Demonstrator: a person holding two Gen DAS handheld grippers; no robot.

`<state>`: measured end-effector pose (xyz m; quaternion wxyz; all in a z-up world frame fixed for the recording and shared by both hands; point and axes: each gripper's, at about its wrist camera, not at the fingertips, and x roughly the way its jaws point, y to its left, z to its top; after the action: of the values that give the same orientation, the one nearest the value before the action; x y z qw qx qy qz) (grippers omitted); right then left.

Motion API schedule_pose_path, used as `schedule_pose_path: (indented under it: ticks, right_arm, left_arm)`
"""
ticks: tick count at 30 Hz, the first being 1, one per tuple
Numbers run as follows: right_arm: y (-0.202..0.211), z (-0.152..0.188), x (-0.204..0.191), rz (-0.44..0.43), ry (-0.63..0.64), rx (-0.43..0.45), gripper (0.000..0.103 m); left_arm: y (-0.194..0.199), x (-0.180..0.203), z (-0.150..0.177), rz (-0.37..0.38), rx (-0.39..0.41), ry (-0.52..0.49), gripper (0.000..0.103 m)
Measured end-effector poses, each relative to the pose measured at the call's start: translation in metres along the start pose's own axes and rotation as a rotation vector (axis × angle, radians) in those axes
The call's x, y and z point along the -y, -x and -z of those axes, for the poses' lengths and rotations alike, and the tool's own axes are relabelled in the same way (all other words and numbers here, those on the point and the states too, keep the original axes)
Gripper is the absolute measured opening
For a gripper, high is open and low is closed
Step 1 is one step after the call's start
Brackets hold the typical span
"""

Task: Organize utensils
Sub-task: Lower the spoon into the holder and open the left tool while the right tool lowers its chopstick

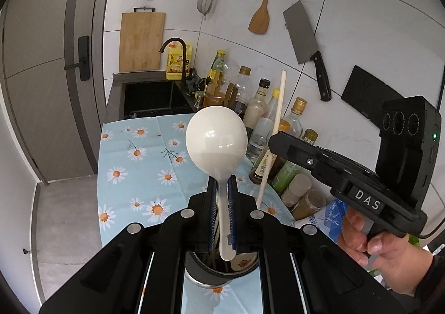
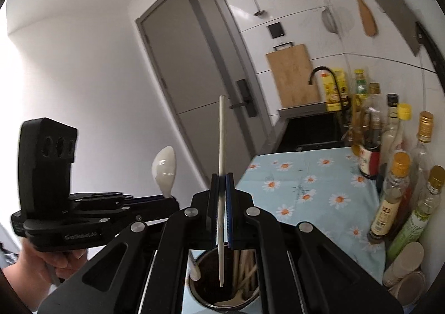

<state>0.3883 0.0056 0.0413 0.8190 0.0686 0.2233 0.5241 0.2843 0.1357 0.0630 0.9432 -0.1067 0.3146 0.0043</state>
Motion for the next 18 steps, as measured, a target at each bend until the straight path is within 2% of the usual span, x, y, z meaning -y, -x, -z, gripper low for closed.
schedule_pose_path:
  ticks: [4, 10, 14, 18]
  right_arm:
    - [-0.007, 0.011, 0.003, 0.027, 0.003, -0.001, 0.006]
    - [-0.021, 0.031, 0.006, 0.030, -0.001, -0.056, 0.006]
    - [-0.028, 0.044, 0.006, 0.034, 0.005, -0.096, 0.006]
    - [-0.029, 0.052, 0.004, 0.056, 0.024, -0.092, 0.006]
  left_arm:
    - [-0.013, -0.004, 0.009, 0.006, 0.000, 0.012, 0.007]
    - [-0.032, -0.007, 0.032, 0.017, -0.025, 0.041, 0.007]
    - [-0.040, -0.004, 0.047, 0.000, -0.051, 0.026, 0.007]
    - [-0.045, -0.001, 0.057, 0.000, -0.070, 0.021, 0.007]
